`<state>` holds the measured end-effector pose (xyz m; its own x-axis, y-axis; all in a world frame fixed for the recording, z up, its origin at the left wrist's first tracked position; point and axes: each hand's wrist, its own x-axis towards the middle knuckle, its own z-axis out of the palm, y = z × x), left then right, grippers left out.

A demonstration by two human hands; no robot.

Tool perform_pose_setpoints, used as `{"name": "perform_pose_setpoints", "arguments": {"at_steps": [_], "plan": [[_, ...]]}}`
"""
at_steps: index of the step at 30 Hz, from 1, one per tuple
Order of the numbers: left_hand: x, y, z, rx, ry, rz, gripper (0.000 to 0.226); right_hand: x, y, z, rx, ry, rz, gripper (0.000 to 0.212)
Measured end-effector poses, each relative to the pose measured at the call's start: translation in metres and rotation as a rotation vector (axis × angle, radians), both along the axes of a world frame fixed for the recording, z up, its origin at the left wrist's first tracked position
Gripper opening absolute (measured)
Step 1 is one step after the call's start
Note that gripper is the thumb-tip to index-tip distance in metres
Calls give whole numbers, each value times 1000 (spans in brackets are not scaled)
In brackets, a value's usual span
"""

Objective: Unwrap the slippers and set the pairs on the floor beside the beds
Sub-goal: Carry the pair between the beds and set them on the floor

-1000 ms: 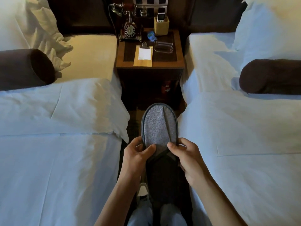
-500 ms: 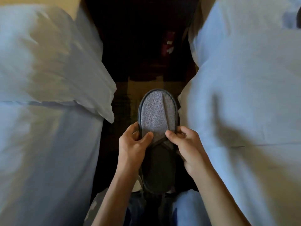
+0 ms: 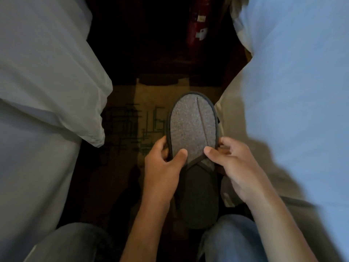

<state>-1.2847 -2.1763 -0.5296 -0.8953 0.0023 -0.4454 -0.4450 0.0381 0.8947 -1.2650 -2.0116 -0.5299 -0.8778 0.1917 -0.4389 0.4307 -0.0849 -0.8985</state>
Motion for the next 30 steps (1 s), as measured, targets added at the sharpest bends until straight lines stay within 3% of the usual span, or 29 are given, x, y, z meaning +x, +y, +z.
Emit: {"name": "perform_pose_setpoints", "arguments": {"at_steps": [3, 6, 10, 14, 15, 18, 22, 30], "plan": [[-18, 7, -42, -8, 16, 7, 43, -14, 5, -40, -68, -23, -3, 4], [-32, 11, -85, -10, 18, 10, 54, -22, 9, -83, -102, -44, -3, 6], [-30, 20, -133, -22, 15, 10, 53, -25, 12, -134, -73, -64, -33, 15], [-18, 16, -173, -23, -8, 27, 49, -10, 5, -178, -111, -92, -16, 9], [-14, 15, -182, -13, -14, 29, 49, -6, 2, -184, -137, -108, -26, 2], [-1, 14, -204, 4, -59, 56, 54, 2, 0, -203, -147, -125, -50, 13], [16, 12, -230, 13, -70, 95, 58, 15, -9, -224, -199, -136, -81, 8], [31, 10, -244, -42, -12, 101, 67, 33, -16, -247, -250, -76, -125, 10]]}}
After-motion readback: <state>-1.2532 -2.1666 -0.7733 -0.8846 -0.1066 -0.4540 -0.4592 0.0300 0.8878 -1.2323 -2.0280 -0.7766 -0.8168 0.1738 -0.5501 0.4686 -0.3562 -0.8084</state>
